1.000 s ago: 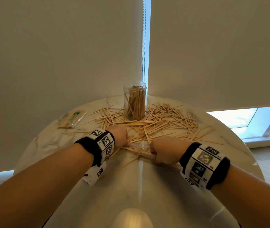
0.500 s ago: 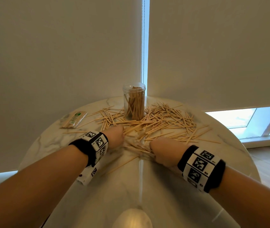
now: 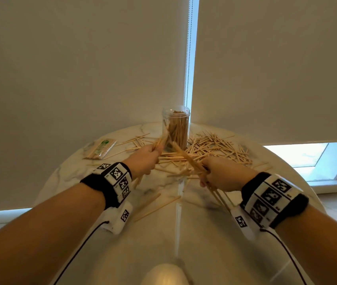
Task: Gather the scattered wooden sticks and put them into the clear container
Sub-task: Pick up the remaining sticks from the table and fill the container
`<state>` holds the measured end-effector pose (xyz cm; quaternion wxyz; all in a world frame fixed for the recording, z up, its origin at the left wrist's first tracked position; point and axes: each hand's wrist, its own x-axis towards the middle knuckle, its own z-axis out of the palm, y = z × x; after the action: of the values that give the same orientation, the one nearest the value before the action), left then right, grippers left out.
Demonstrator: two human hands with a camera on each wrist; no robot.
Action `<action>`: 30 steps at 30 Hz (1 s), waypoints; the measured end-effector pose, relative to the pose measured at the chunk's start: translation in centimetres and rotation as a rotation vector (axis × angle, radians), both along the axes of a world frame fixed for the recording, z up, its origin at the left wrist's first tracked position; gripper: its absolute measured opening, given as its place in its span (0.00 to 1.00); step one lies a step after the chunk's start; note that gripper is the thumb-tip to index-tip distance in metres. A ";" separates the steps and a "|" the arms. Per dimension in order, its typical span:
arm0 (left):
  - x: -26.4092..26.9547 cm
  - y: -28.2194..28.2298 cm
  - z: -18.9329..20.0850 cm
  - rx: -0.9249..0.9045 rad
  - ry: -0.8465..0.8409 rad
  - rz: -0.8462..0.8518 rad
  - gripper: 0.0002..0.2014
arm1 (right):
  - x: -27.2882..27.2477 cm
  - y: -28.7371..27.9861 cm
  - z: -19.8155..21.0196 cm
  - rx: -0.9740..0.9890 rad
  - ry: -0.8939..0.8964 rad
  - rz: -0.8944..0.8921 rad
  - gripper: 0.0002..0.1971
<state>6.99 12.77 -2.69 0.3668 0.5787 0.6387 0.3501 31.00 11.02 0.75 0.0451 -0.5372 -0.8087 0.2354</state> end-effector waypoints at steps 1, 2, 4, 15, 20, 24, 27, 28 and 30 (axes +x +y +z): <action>0.5 0.0 0.1 0.001 -0.045 -0.018 0.26 | -0.1 0.1 0.4 -0.010 0.074 -0.021 0.07; 1.1 -0.1 0.2 0.017 -0.074 -0.047 0.31 | -0.3 0.3 0.7 -0.017 0.144 -0.036 0.07; 2.4 -0.5 0.5 0.066 -0.116 -0.112 0.39 | -1.0 0.3 1.1 -0.042 0.279 -0.057 0.06; 4.6 -0.4 1.1 0.224 -0.222 0.277 0.45 | -4.8 -0.2 -0.3 0.161 0.517 -0.174 0.03; 4.5 -0.4 1.5 0.195 -0.389 0.219 0.51 | -6.3 -0.5 -0.5 0.149 0.537 -0.093 0.09; 5.0 -0.2 1.6 0.219 -0.490 0.167 0.34 | -7.8 -0.7 -1.0 0.249 0.309 0.009 0.19; 5.2 -0.4 2.0 0.211 -0.433 0.171 0.12 | -7.9 -1.0 -0.9 0.292 0.286 0.036 0.23; 5.0 -0.4 2.1 0.211 -0.414 0.173 0.11 | -7.8 -1.0 -0.9 0.263 0.339 0.019 0.22; 4.5 -0.4 2.2 0.223 -0.421 0.184 0.12 | -7.6 -1.0 -1.1 0.204 0.396 -0.004 0.18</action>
<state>11.49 12.36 -0.49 0.3924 0.4691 0.5557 0.5631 23.42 10.02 -0.35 0.2576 -0.4747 -0.8027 0.2530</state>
